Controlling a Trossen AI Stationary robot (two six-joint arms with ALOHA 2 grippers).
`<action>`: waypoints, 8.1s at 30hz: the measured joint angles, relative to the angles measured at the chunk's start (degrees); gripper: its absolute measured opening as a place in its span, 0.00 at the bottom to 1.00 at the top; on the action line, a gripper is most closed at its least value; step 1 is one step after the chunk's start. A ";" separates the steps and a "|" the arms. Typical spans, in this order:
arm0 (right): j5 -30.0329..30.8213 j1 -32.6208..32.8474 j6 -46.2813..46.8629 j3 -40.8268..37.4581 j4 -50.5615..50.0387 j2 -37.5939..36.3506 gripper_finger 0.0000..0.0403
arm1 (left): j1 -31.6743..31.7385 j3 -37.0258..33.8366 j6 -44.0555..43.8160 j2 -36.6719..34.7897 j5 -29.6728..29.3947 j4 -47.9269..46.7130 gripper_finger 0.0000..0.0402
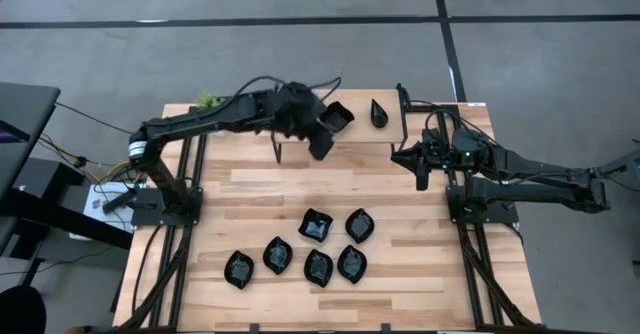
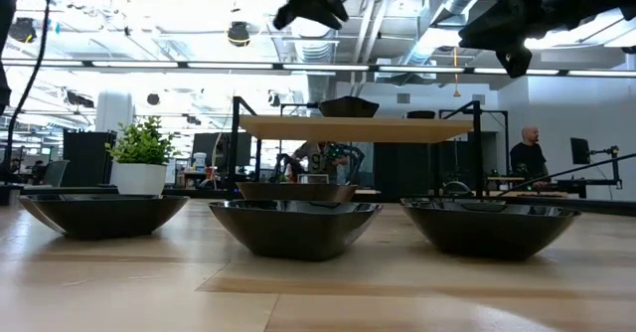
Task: Pick & Place Mini shaped plates
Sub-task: Stack the distorted square plate on top of the other distorted square plate on the shelf, then put the leaf shaped plate on the shelf
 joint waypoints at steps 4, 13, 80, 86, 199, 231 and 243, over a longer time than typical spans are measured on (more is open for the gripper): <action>0.00 0.00 0.00 0.00 0.00 0.01 0.16 | -4.41 -7.40 -5.57 -4.76 0.00 -0.03 0.22; 0.00 0.00 0.02 0.00 -0.02 0.00 0.16 | -13.16 -25.02 -18.13 -9.84 0.13 1.89 0.22; -0.02 0.00 0.02 0.00 -0.02 0.00 0.16 | -17.45 -32.24 -36.95 6.94 4.02 10.74 0.22; -0.02 -0.02 0.02 0.00 -0.04 0.00 0.16 | -17.34 -32.21 -35.75 7.77 4.04 10.85 0.22; 0.24 -0.31 0.02 0.00 -0.04 0.00 0.16 | 18.55 14.71 9.70 18.22 11.61 -5.78 0.08; -0.22 -0.28 0.13 0.00 0.02 0.01 0.16 | -8.05 -30.82 -17.12 -29.74 0.38 2.73 0.25; -0.52 0.06 4.54 0.00 0.07 0.02 0.16 | -19.99 -53.30 -39.08 -37.16 -2.92 6.48 0.25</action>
